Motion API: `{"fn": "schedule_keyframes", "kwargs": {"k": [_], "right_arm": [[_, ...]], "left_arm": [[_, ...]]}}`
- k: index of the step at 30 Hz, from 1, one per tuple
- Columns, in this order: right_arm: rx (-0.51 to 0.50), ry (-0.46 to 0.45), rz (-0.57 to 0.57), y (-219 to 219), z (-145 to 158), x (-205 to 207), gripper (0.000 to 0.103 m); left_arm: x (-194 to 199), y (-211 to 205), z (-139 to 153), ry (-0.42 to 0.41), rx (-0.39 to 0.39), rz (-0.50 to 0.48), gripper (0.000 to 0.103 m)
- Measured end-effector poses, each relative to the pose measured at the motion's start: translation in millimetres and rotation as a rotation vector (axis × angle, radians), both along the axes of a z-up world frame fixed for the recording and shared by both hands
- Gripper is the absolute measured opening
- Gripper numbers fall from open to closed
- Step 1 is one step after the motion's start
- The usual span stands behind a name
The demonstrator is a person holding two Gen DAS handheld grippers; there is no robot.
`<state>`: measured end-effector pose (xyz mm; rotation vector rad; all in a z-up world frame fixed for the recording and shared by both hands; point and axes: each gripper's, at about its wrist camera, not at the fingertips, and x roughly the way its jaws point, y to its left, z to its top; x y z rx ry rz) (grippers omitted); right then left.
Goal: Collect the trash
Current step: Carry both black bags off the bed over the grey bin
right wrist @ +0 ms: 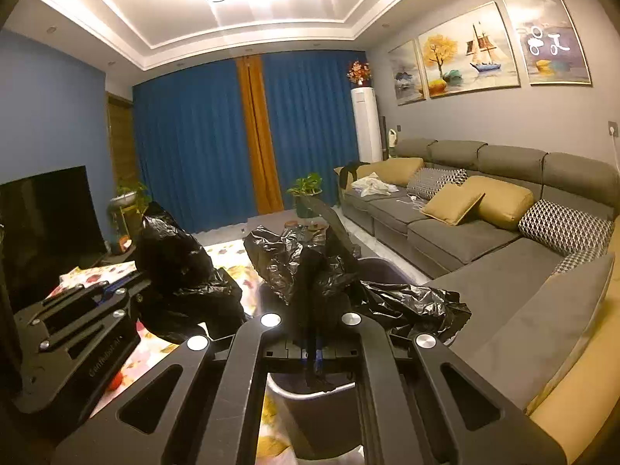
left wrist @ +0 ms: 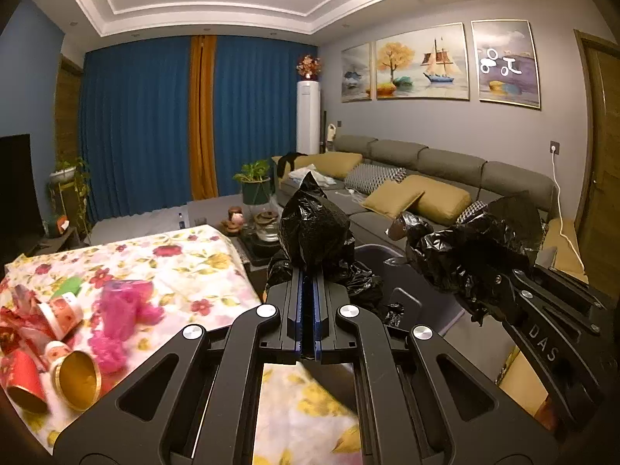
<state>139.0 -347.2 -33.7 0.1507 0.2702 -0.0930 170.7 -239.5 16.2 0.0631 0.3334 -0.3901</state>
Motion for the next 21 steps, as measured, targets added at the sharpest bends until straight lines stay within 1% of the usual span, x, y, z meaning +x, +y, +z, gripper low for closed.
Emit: {"fn": "schedule_keyframes", "kwargs": {"k": [5,9,14,18,21], "right_arm": [[0.017,0.01,-0.007,-17,-7,13,0.003],[0.035,0.023,-0.011,-22,-11,23,0.003],[0.053,0.03,-0.012,-31,-15,34,0.003],[0.062,0.029,-0.01,-32,-16,37,0.003],[0.063,0.023,-0.004,-25,-15,37,0.003]], "left_arm": [[16,-18,-9,0.021,0.004,-0.006,0.003],[27,-30,-13,0.029,0.009,-0.005,0.003],[38,-34,-21,0.045,0.003,-0.007,0.003],[46,-43,-26,0.053,0.006,-0.007,0.003],[52,-45,-32,0.072,0.0,-0.003,0.003]]}}
